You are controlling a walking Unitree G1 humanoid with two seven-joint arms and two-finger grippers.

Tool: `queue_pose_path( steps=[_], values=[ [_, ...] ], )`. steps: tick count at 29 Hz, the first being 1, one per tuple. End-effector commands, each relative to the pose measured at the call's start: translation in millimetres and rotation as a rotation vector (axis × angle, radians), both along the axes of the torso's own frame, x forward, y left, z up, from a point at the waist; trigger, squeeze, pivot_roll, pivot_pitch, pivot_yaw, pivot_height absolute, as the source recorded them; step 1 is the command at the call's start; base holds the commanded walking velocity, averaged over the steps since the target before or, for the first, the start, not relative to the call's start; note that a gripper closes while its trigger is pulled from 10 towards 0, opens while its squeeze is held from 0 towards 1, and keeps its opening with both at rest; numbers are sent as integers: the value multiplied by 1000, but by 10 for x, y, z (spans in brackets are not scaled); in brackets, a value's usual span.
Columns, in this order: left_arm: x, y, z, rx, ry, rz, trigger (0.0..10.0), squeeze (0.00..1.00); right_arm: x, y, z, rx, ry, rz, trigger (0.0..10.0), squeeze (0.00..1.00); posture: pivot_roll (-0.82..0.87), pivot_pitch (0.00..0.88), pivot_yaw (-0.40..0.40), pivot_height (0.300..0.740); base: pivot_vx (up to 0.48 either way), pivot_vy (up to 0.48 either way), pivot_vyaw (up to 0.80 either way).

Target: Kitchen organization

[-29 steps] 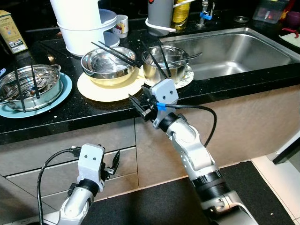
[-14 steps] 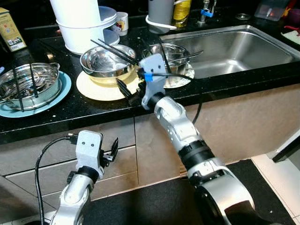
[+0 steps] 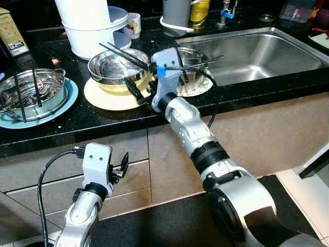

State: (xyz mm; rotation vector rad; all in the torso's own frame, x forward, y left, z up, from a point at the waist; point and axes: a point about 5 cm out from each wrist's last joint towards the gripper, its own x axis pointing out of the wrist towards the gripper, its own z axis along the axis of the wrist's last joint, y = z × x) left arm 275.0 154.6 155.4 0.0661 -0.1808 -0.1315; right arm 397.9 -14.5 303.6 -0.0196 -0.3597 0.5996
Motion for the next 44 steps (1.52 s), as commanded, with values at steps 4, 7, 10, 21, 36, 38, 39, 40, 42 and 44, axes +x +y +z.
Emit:
queue_pose_path(
  steps=[4,7,10,21,36,38,39,40,42,44],
  values=[
    [-40,-5,-4,-33,3,-6,10000,0,7,35,56,18,-13,-8,10000,0,-44,226,12,740,0,0,0],
    [-51,-10,17,-50,-11,-13,10000,0,7,42,63,20,-15,-8,10000,0,-43,228,11,740,0,0,0],
    [-89,-26,81,-94,-43,-33,10000,0,4,62,88,30,-19,-2,10000,0,-43,228,9,740,0,0,0],
    [-113,-42,71,-90,-40,-32,10000,0,-11,131,51,30,-2,38,10000,0,-44,205,2,740,0,0,0],
    [-105,-40,93,-89,-44,-37,10000,0,-2,158,45,22,24,51,10000,0,-47,199,0,740,0,0,0],
    [-101,-34,101,-89,-48,-35,10000,0,5,143,75,32,21,45,10000,0,-46,197,-1,740,0,0,0],
    [-99,-32,103,-88,-49,-34,10000,0,8,130,99,36,12,38,10000,0,-46,197,-1,740,0,0,0],
    [-97,-32,106,-88,-51,-34,10000,0,10,115,126,44,2,33,10000,0,-44,196,-2,740,0,0,0],
    [-96,-30,109,-88,-52,-33,10000,0,13,85,179,69,-14,26,10000,0,-44,196,-2,740,0,0,0],
    [-96,-27,105,-86,-51,-33,10000,0,18,57,210,63,-32,11,10000,0,-45,197,0,740,0,0,0]
  ],
)
